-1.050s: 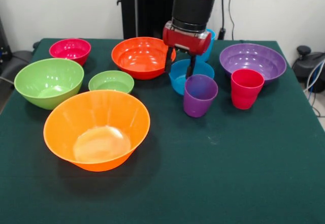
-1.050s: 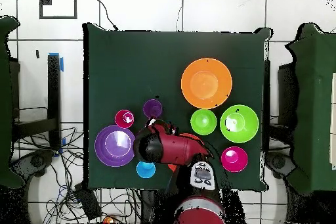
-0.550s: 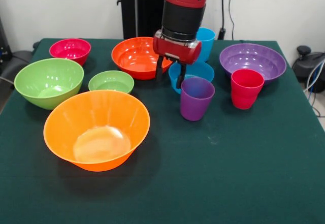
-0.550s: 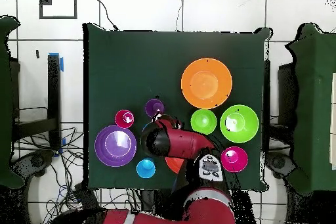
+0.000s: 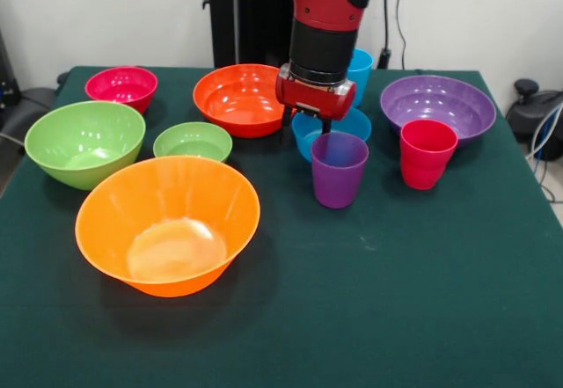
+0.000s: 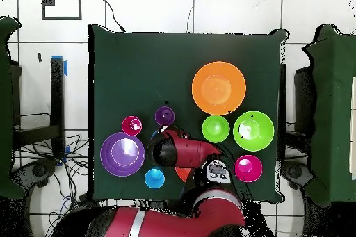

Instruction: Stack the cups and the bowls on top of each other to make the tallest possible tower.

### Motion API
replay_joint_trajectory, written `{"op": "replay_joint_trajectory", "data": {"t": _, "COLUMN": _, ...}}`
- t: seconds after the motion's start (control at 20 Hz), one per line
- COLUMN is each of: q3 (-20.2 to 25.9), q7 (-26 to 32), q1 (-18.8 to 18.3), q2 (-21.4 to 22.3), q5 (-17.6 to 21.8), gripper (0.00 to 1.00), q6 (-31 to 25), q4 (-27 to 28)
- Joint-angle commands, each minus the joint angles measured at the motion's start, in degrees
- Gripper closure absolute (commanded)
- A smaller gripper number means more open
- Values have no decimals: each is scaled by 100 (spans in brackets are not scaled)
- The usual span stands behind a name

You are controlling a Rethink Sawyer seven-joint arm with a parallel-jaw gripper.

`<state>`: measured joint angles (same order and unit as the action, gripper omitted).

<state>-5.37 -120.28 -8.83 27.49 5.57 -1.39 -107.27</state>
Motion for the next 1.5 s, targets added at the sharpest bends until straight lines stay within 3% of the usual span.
{"op": "replay_joint_trajectory", "data": {"t": 0.05, "q3": 609, "q7": -272, "q1": 121, "q2": 76, "q5": 324, "gripper": 0, "q6": -117, "q4": 19}}
{"op": "replay_joint_trajectory", "data": {"t": 0.25, "q3": 625, "q7": -188, "q1": 47, "q2": 287, "q5": 407, "gripper": 0, "q6": -362, "q4": -139}}
{"op": "replay_joint_trajectory", "data": {"t": 0.65, "q3": 824, "q7": -174, "q1": -218, "q2": 457, "q5": 667, "gripper": 0, "q6": -300, "q4": -630}}
{"op": "replay_joint_trajectory", "data": {"t": 1.3, "q3": 1470, "q7": -58, "q1": -666, "q2": 1338, "q5": 605, "gripper": 0, "q6": -950, "q4": -1259}}
{"op": "replay_joint_trajectory", "data": {"t": 1.5, "q3": 1570, "q7": -83, "q1": -725, "q2": 1382, "q5": 626, "gripper": 0, "q6": -887, "q4": -1324}}
